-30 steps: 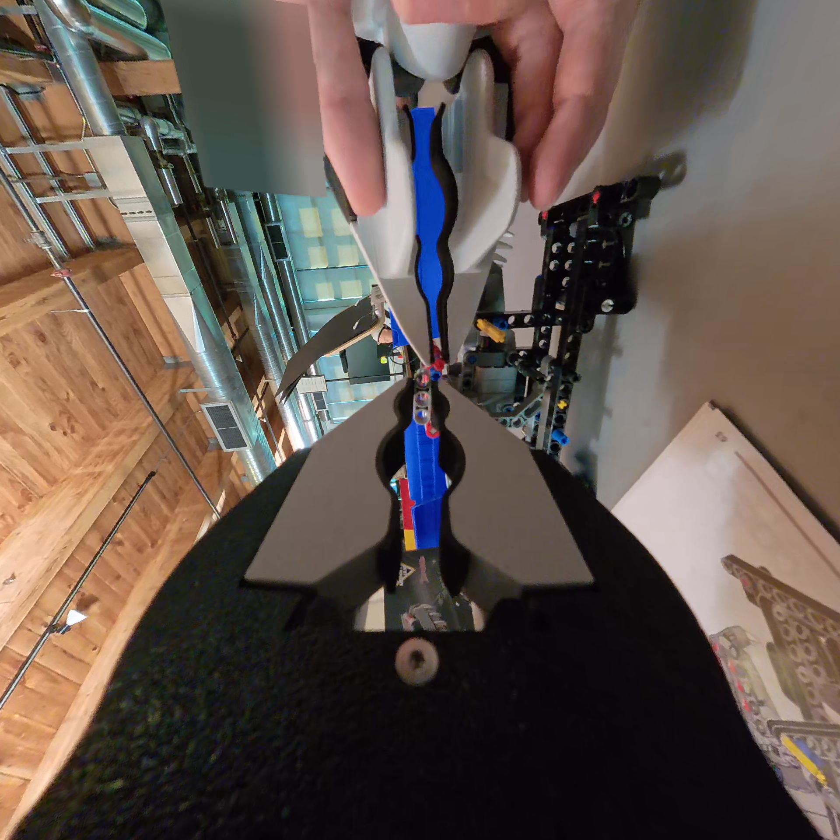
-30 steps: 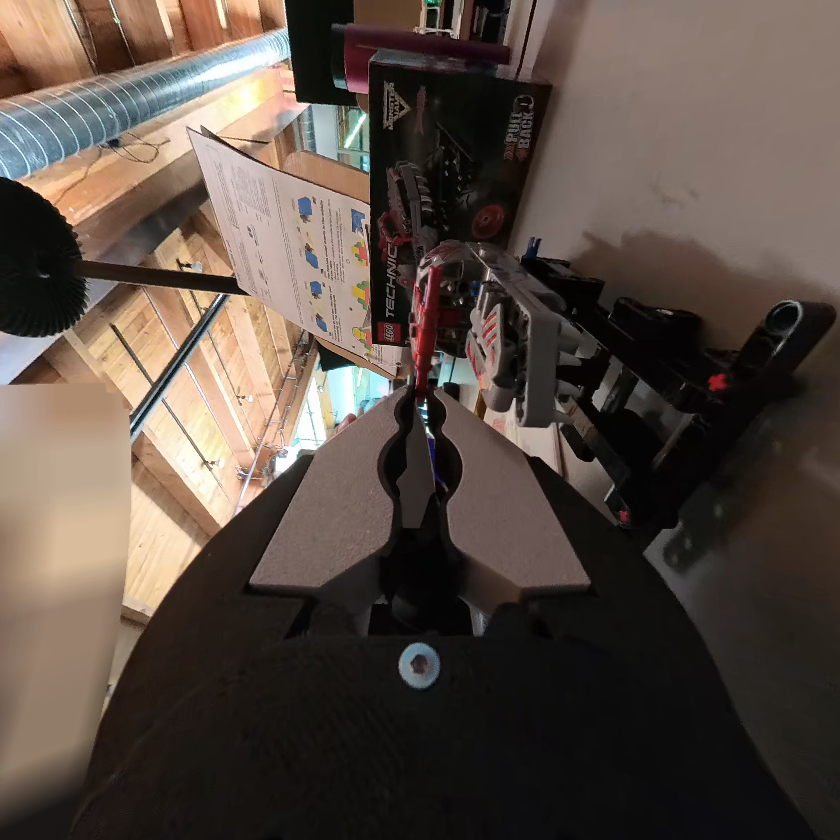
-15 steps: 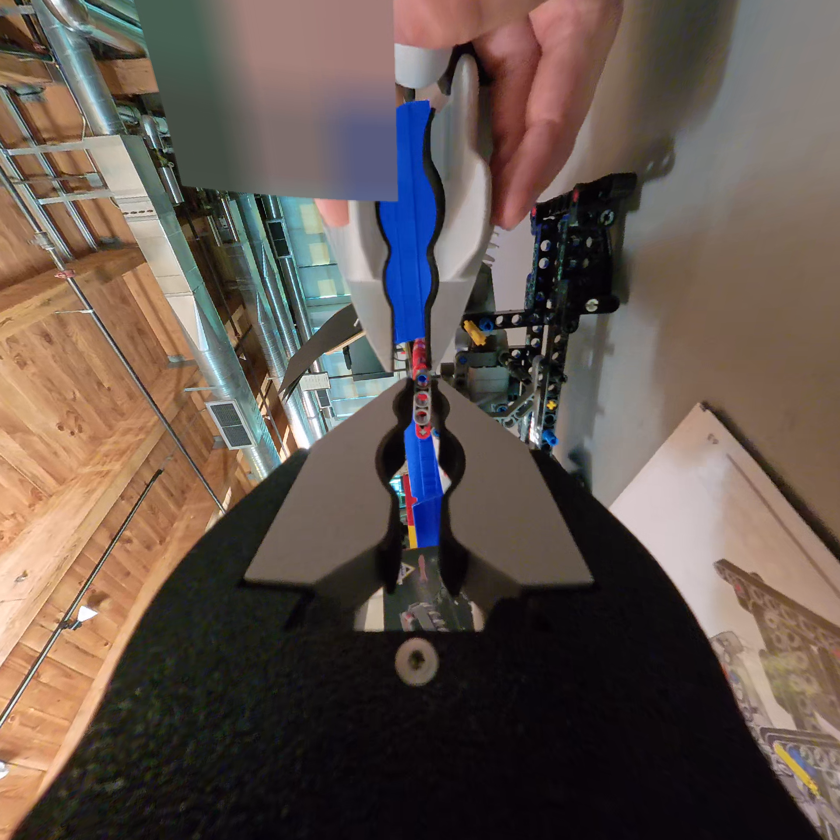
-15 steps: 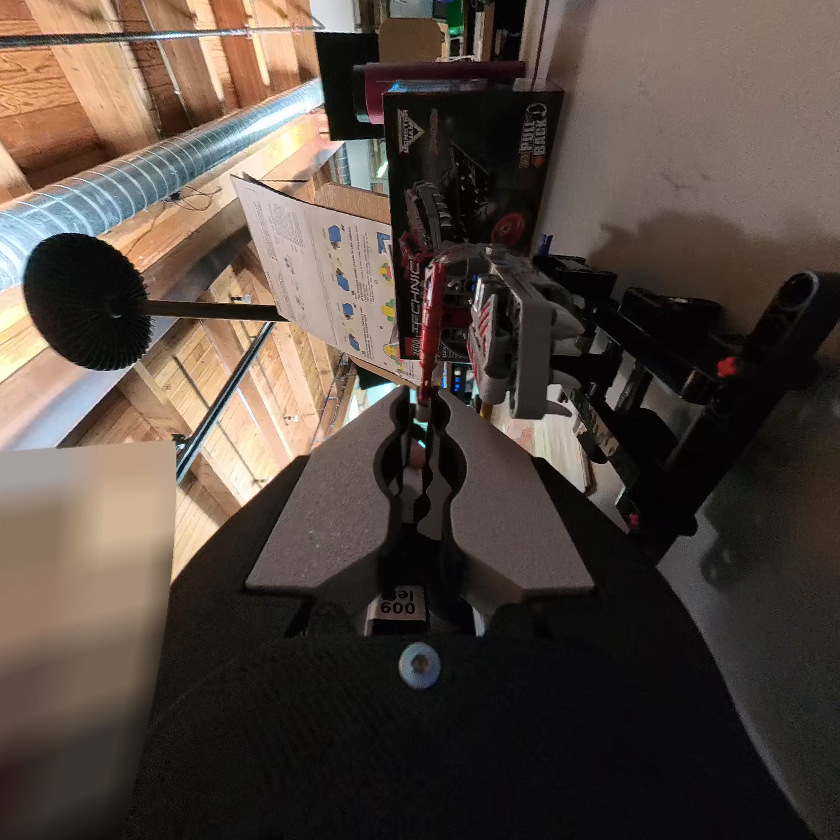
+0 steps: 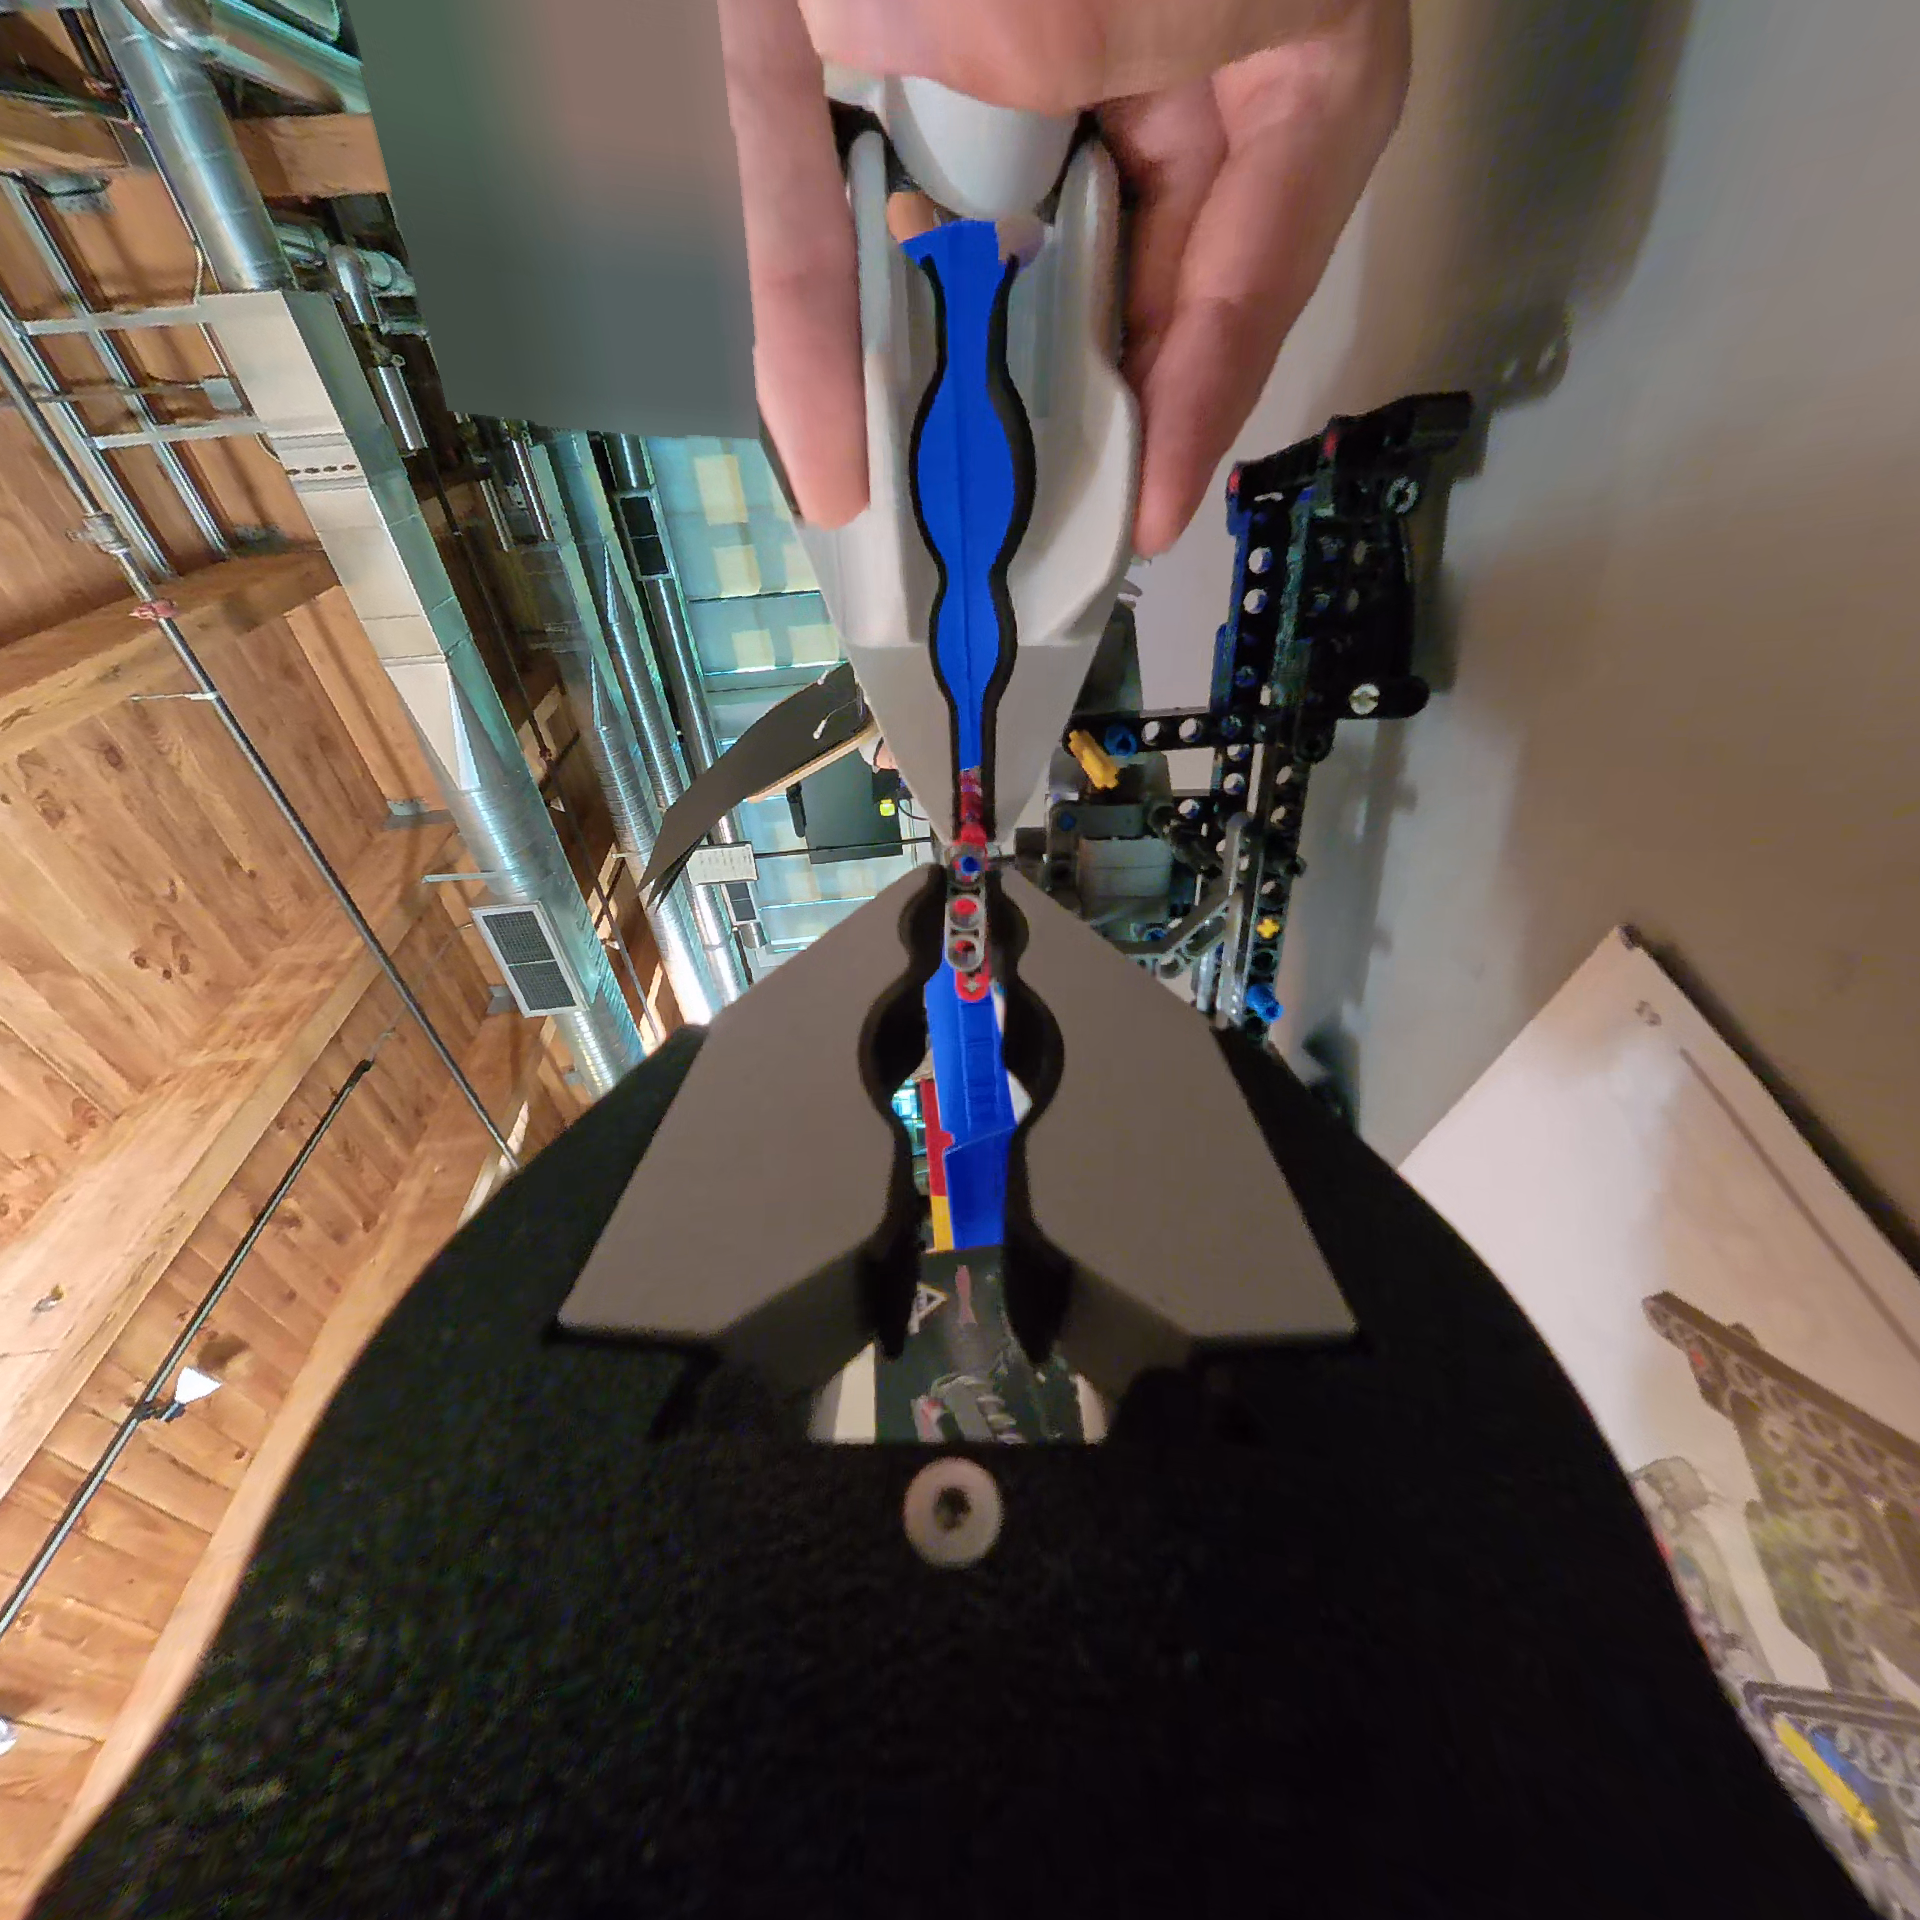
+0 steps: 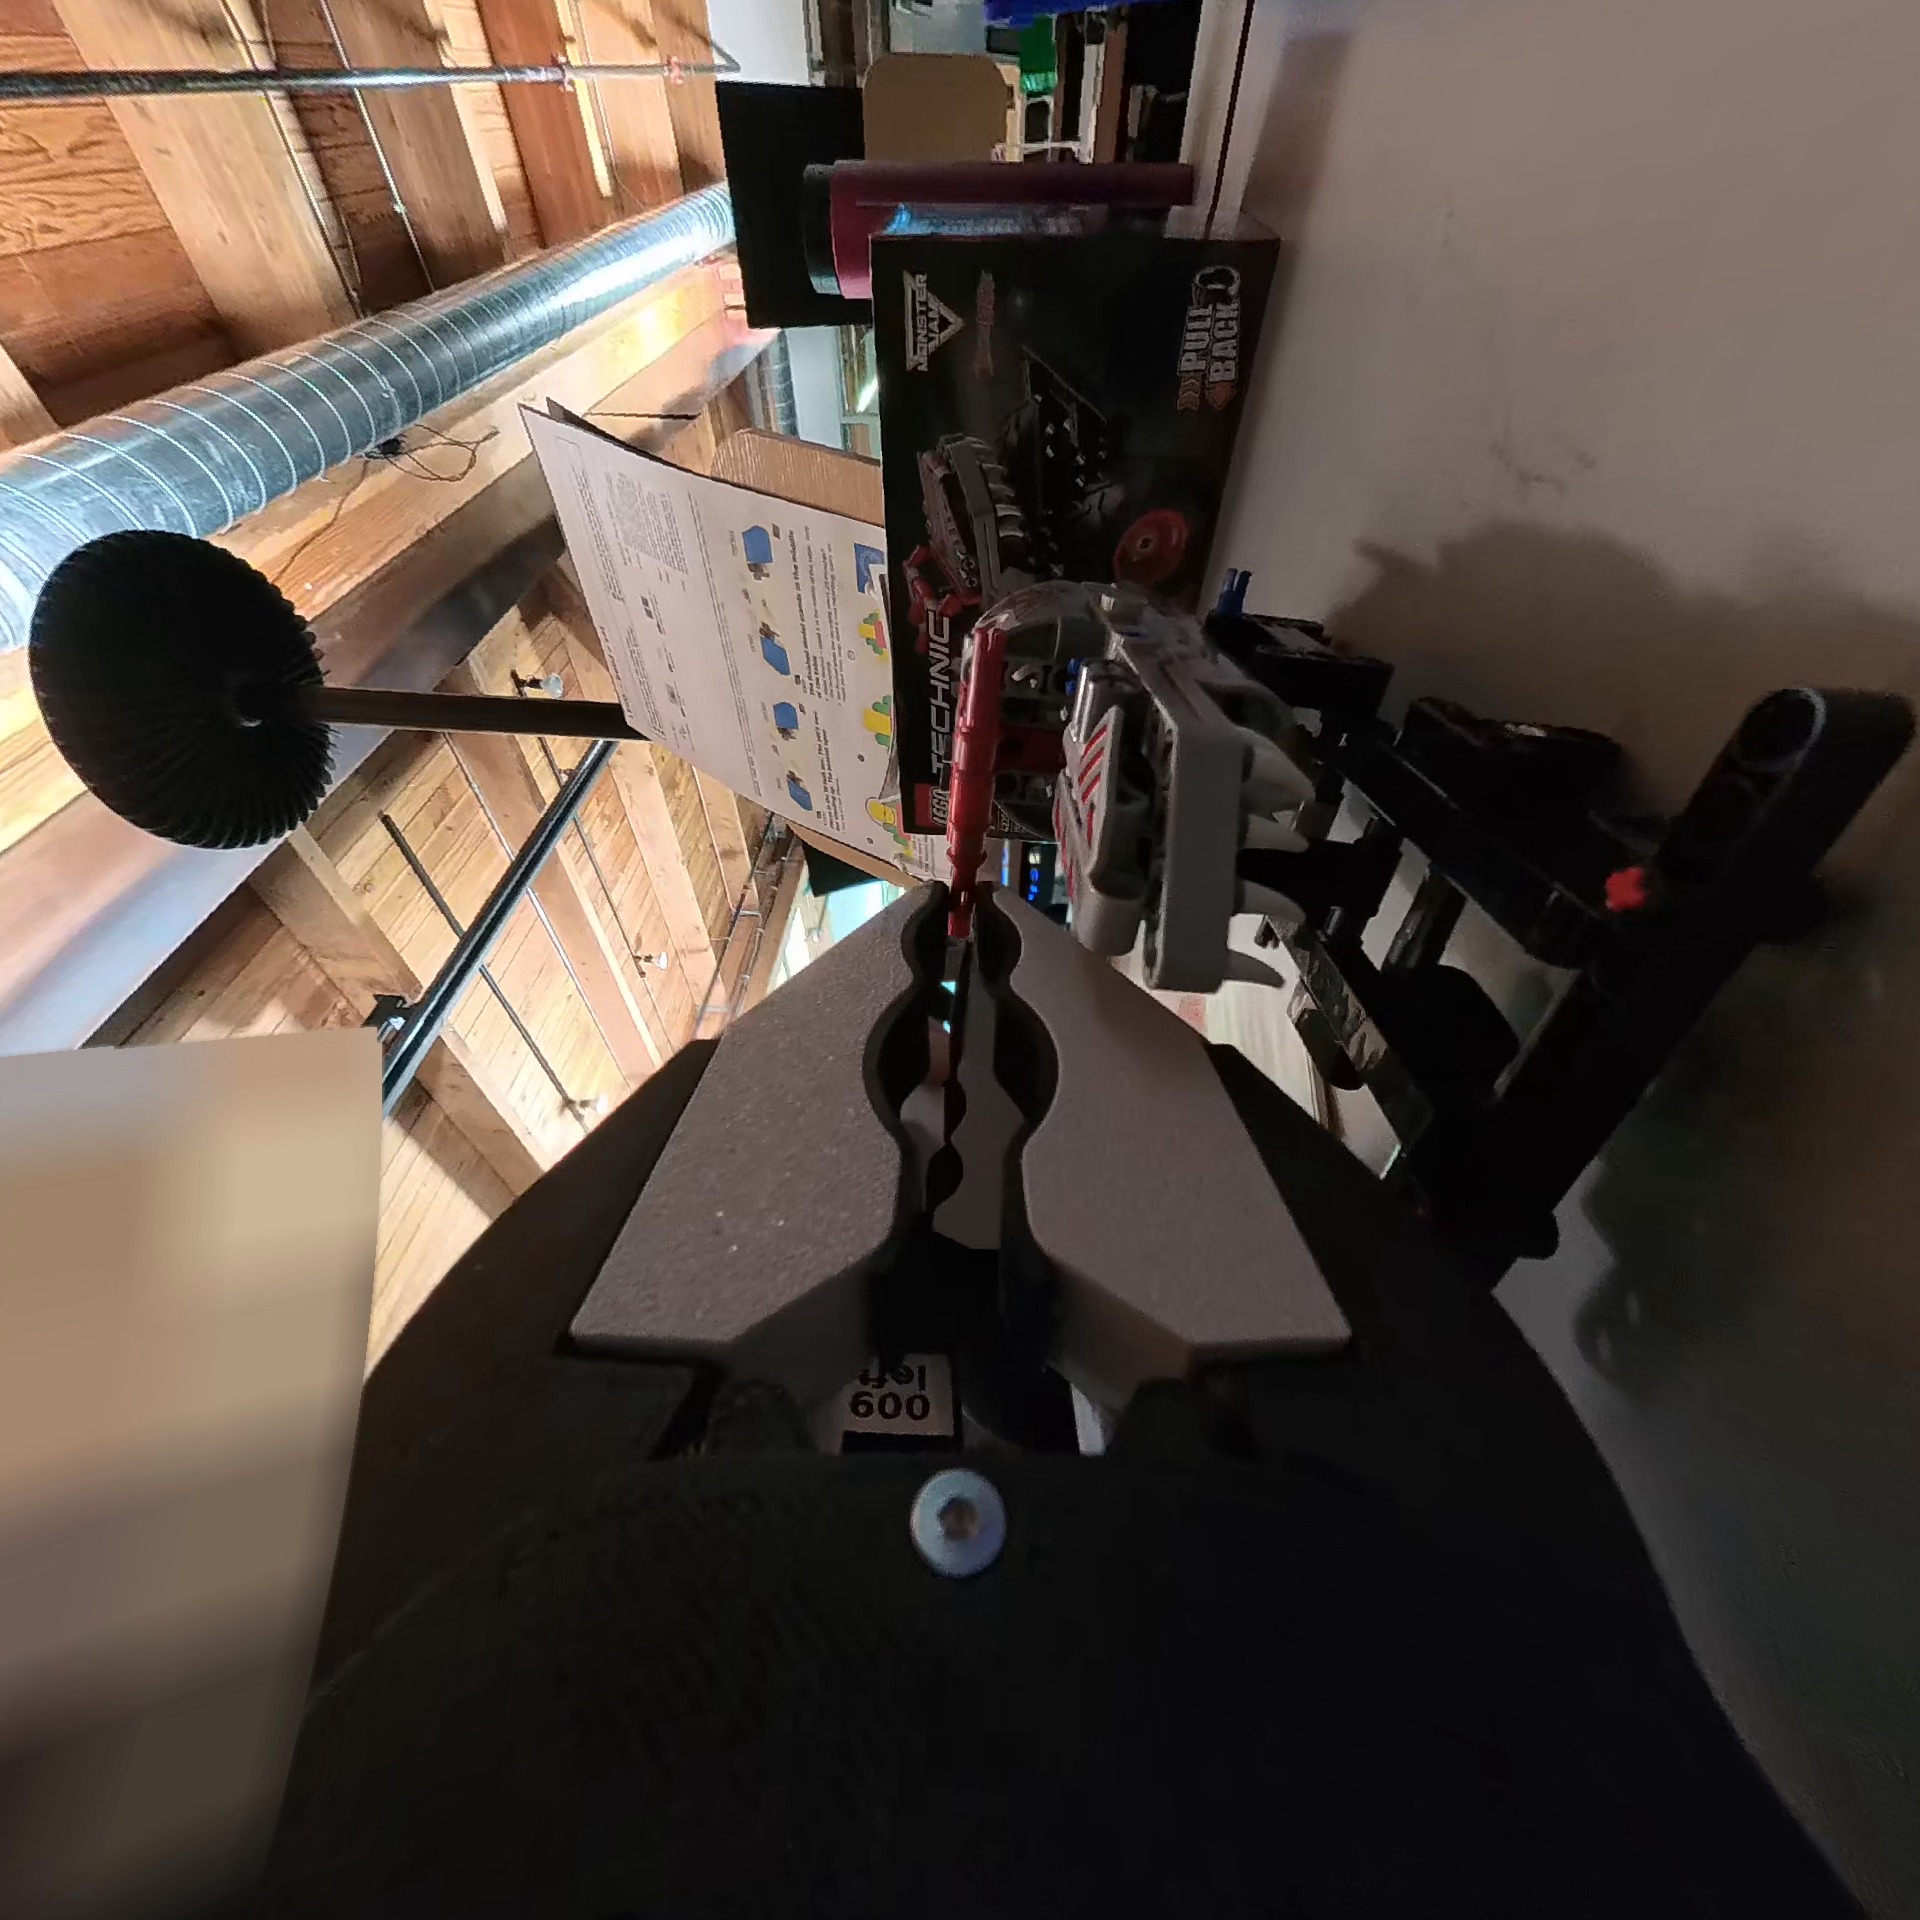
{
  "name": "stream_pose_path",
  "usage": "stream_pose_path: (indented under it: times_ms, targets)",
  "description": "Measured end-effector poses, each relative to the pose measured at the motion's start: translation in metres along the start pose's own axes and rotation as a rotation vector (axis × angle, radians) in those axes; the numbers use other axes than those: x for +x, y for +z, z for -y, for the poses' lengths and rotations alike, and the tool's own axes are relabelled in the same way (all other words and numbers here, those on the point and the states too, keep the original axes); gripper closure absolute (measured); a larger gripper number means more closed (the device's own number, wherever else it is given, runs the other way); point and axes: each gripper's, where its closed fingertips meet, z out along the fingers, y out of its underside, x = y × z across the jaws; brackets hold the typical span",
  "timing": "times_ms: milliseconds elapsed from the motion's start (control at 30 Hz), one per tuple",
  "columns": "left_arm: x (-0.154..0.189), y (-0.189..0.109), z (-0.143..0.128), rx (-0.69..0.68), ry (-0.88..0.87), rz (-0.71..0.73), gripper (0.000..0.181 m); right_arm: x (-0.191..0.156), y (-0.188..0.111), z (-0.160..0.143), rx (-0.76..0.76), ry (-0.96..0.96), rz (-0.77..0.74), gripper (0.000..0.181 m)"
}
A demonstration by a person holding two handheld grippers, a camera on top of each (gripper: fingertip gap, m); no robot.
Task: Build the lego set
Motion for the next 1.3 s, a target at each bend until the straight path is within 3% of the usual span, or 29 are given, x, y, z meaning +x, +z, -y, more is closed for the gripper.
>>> stream_pose_path:
  times_ms: [467, 733, 867, 900, 1067, 1300]
  targets:
    - [0.002, 0.004, 0.002, -0.012, -0.073, -0.008, 0.177, 0.001, -0.001, -0.002, 0.016, 0.005, 0.026, 0.178]
    - [0.003, 0.007, 0.002, -0.143, 0.07, -0.028, 0.177, 0.002, -0.001, 0.0, 0.014, -0.07, -0.02, 0.179]
    - [0.004, 0.007, 0.002, -0.052, -0.251, -0.087, 0.178, 0.003, -0.003, -0.001, -0.002, -0.073, -0.018, 0.178]
    - [0.005, 0.007, 0.002, -0.042, -0.256, -0.095, 0.177, 0.003, -0.003, -0.001, -0.004, -0.068, -0.014, 0.178]
    - [0.004, 0.01, 0.001, -0.068, 0.033, -0.029, 0.177, 0.003, -0.003, 0.0, -0.005, -0.081, -0.019, 0.179]
    - [0.0, 0.011, 0.001, -0.065, -0.004, 0.015, 0.177, -0.001, -0.004, 0.003, -0.019, -0.119, -0.03, 0.178]
